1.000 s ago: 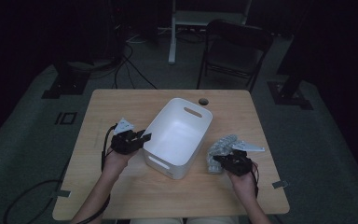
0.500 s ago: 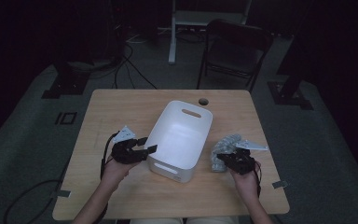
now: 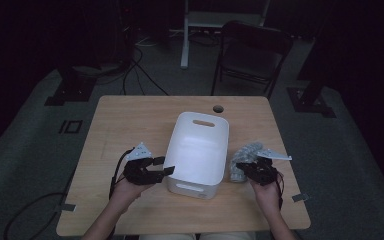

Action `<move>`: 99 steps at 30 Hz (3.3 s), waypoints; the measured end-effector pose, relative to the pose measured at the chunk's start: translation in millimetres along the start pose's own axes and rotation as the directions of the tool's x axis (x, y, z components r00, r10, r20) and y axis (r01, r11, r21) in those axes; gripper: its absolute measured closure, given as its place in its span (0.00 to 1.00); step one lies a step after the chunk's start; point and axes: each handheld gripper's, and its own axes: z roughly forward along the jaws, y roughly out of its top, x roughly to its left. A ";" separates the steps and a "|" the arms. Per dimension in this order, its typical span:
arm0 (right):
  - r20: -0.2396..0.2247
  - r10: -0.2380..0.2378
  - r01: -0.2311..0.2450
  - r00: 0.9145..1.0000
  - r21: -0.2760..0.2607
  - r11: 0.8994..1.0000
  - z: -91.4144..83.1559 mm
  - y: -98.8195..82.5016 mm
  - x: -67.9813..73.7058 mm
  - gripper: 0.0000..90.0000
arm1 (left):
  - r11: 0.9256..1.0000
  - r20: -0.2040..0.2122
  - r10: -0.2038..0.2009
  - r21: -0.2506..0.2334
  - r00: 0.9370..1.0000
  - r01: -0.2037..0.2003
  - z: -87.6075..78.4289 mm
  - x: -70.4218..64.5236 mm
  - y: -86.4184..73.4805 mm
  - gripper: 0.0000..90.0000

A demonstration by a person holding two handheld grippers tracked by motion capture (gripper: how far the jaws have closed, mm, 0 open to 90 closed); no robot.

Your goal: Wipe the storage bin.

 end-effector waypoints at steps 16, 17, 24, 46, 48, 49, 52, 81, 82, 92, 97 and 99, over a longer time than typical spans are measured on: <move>0.004 0.003 -0.003 1.000 -0.002 1.000 -2.0 -1.2 -1.7 0.82 | 0.999 0.006 -0.001 0.033 1.000 0.001 -8.8 -32.1 -3.4 0.44; 0.002 0.005 -0.005 1.000 -0.002 1.000 -1.4 -1.2 -2.5 0.82 | 1.000 0.005 0.029 0.010 1.000 -0.029 -12.9 -32.8 0.8 0.43; -0.001 0.003 -0.003 1.000 -0.004 1.000 -1.7 -0.7 -1.4 0.82 | 0.996 0.018 0.058 -0.068 0.998 -0.057 -18.0 -14.1 16.3 0.43; -0.005 0.004 -0.004 1.000 0.007 1.000 -6.8 -4.3 -4.8 0.81 | 0.978 0.034 0.110 -0.183 0.993 -0.102 38.8 99.2 76.3 0.43; -0.008 0.007 -0.007 1.000 0.006 1.000 -6.8 -4.3 -5.4 0.82 | 0.976 0.038 0.128 -0.180 0.991 -0.120 44.3 100.5 82.3 0.43; -0.008 0.008 -0.008 1.000 0.005 1.000 -7.0 -4.2 -5.5 0.82 | 0.977 0.035 0.132 -0.171 0.991 -0.124 47.6 100.9 85.2 0.44; -0.006 0.009 -0.009 1.000 0.001 1.000 -8.6 -4.3 -6.6 0.82 | 0.979 0.044 0.136 -0.157 0.990 -0.127 57.6 104.4 90.9 0.44; -0.006 0.037 -0.037 0.999 0.006 0.999 -12.7 -11.4 -18.7 0.82 | 0.990 0.120 0.140 -0.039 0.983 -0.137 129.6 128.8 99.6 0.73; -0.006 0.038 -0.038 0.999 0.007 0.999 -12.5 -11.6 -18.7 0.82 | 0.990 0.132 0.141 -0.047 0.981 -0.136 129.3 128.9 100.1 0.75; -0.006 0.044 -0.044 0.999 0.003 0.999 -12.8 -11.9 -19.5 0.82 | 0.989 0.086 0.147 -0.032 0.985 -0.144 126.6 125.9 99.2 0.85; -0.006 0.046 -0.046 0.999 0.002 0.999 -13.2 -12.0 -19.8 0.82 | 0.990 0.043 0.139 -0.027 0.989 -0.138 117.3 127.1 94.8 0.88; -0.006 0.049 -0.049 0.999 0.000 0.999 -13.3 -12.0 -20.5 0.82 | 0.989 0.022 0.144 -0.020 0.989 -0.144 113.4 126.1 93.7 0.90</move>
